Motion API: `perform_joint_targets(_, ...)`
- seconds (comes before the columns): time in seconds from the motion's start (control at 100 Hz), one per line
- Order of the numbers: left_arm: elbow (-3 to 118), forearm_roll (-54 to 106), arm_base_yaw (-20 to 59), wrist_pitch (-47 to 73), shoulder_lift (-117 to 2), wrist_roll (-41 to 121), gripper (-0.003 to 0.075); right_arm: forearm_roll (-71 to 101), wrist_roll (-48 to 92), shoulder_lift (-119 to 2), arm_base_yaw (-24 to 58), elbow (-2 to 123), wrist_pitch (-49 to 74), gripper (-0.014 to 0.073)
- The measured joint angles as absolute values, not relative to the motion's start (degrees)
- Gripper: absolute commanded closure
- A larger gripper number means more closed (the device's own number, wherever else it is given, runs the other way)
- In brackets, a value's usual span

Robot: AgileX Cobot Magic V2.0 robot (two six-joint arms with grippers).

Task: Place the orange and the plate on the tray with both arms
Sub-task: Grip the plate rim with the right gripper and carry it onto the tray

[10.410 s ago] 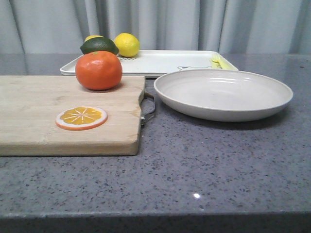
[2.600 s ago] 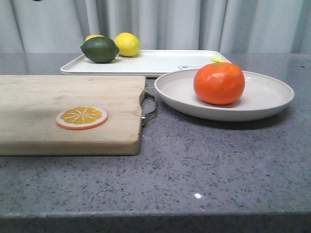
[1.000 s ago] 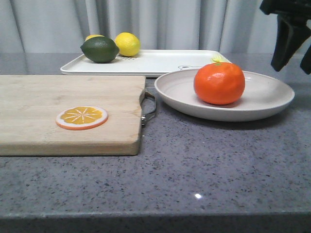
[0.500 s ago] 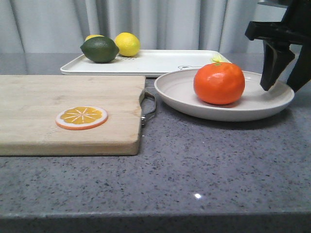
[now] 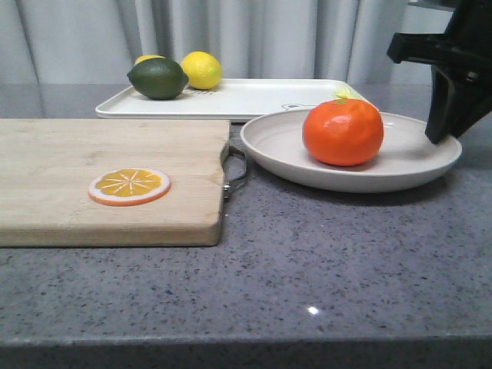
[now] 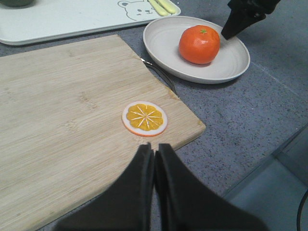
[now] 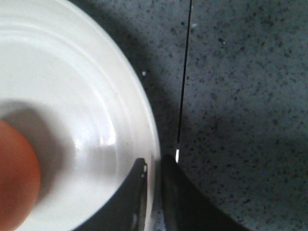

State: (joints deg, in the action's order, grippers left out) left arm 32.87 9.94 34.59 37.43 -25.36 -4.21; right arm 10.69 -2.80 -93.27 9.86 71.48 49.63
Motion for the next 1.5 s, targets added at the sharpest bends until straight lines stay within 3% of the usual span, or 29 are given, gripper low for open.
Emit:
perform_joint_targets(0.18, 32.87, 9.94, 34.59, 37.43, -25.36, -4.21, 0.0741, 10.69, -2.80, -93.27, 9.86, 71.48, 49.43, 0.0662)
perform_joint_targets(0.58, 32.87, 9.94, 34.59, 37.43, -25.36, -4.21, 0.0741, 12.29, -2.70, -93.27, 8.38, 71.48, 50.11, 0.0660)
perform_joint_targets(0.93, 32.87, 9.94, 34.59, 37.43, -25.36, -4.21, 0.0741, 24.92, 5.99, -91.87, 4.23, 75.72, 52.76, 0.0660)
perform_joint_targets(1.18, 32.87, 9.94, 34.59, 37.43, -25.36, -4.21, 0.0741, 26.39, 7.13, -94.41, 4.23, 85.37, 54.54, 0.0660)
perform_joint_targets(1.5, 32.87, 9.79, 34.59, 37.43, -25.36, -4.32, 0.0741, 26.73, 6.70, -108.38, 4.23, 105.09, 60.30, 0.0660)
